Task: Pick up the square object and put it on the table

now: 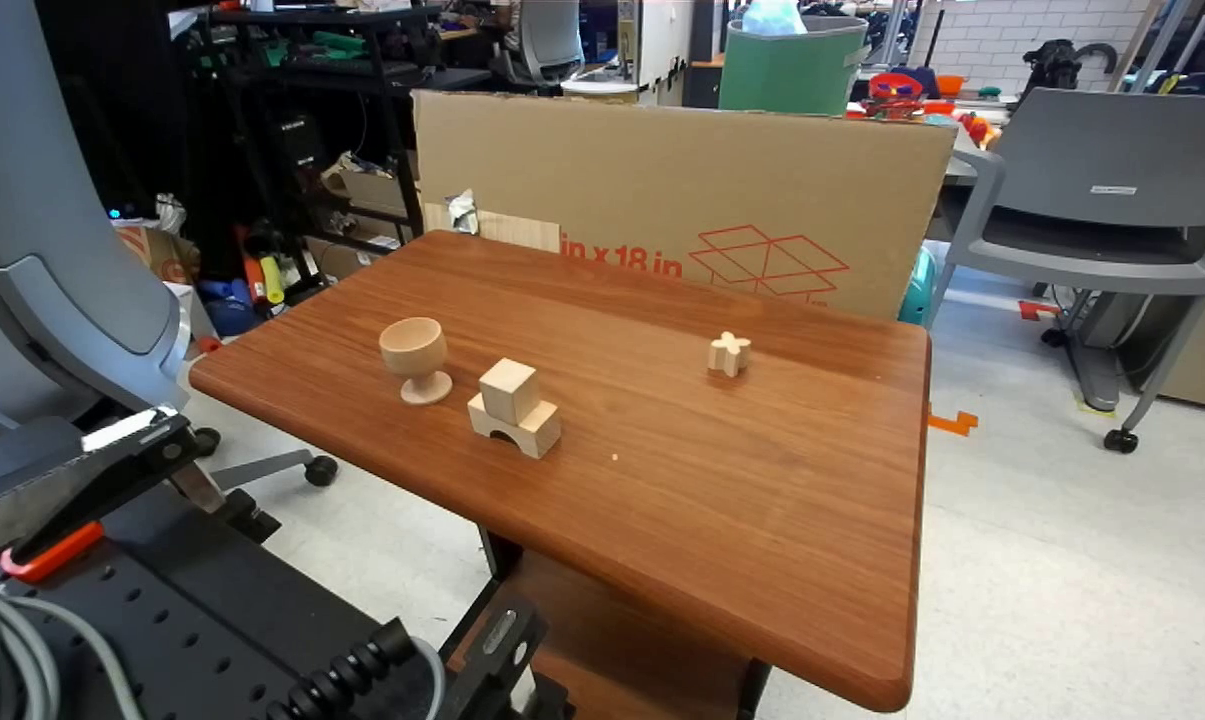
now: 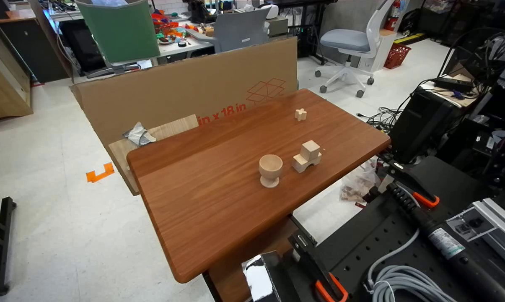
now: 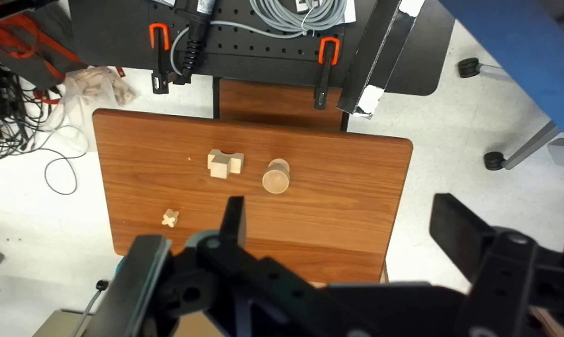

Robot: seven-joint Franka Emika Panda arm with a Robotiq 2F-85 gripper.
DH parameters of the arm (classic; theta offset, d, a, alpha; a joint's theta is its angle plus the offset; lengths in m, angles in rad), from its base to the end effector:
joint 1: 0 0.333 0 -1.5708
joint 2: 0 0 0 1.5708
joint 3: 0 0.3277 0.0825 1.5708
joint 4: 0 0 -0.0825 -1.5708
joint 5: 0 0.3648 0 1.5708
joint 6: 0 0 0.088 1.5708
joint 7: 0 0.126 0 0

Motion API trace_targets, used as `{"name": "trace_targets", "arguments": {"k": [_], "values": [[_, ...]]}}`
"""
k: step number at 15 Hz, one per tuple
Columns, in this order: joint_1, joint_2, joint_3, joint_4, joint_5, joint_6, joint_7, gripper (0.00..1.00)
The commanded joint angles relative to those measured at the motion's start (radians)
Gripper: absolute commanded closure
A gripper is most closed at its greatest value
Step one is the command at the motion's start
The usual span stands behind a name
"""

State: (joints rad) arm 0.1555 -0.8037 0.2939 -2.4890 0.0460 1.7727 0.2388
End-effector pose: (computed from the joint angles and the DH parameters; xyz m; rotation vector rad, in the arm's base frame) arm 0.2604 0.1491 0.5305 2.9936 0.1842 0.1681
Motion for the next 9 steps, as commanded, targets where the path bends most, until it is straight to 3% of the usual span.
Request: {"name": "trace_targets", "arguments": {"k": [1,9], "values": [[-0.019,-0.017,-0.043,-0.019,-0.044,0.049,-0.026,0.00],[-0.082,0.030,-0.178,-0.083,-0.082,0.229,-0.110,0.00]]}}
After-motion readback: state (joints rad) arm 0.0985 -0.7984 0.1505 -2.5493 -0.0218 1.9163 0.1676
